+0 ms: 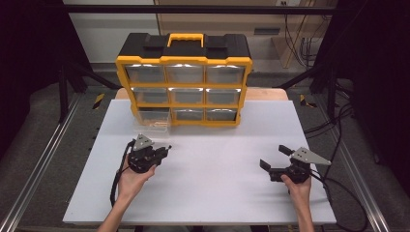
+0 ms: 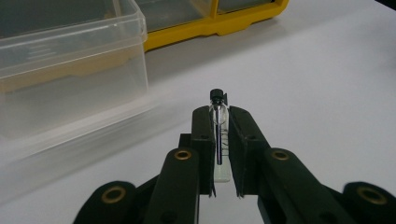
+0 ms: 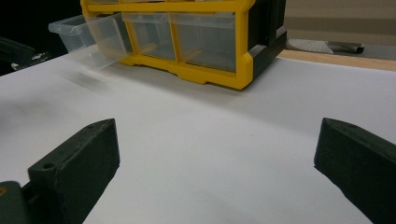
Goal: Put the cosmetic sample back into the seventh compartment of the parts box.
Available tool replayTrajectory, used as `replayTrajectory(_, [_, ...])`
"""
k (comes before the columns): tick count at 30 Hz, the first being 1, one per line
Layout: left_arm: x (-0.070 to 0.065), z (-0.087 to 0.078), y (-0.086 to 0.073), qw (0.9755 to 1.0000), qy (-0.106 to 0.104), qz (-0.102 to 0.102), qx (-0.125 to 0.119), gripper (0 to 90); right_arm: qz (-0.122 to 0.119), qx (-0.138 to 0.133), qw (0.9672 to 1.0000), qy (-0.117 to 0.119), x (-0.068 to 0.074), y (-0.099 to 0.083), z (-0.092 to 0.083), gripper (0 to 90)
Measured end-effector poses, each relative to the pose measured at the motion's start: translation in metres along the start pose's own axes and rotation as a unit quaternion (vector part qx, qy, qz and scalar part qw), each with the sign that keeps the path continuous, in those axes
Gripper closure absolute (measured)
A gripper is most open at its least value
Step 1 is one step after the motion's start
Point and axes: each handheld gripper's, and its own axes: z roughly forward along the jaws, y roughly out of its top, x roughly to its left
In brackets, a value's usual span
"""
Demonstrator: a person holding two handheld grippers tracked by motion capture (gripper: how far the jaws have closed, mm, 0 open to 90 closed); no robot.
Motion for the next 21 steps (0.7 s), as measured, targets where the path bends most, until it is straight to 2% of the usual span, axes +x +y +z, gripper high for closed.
replayTrajectory(21, [0.011, -0.022, 0.013, 0.9995, 0.005, -0.009, -0.028, 80.4, 0.0, -0.001, 1.0, 0.0, 0.0, 0.0, 0.001, 0.8])
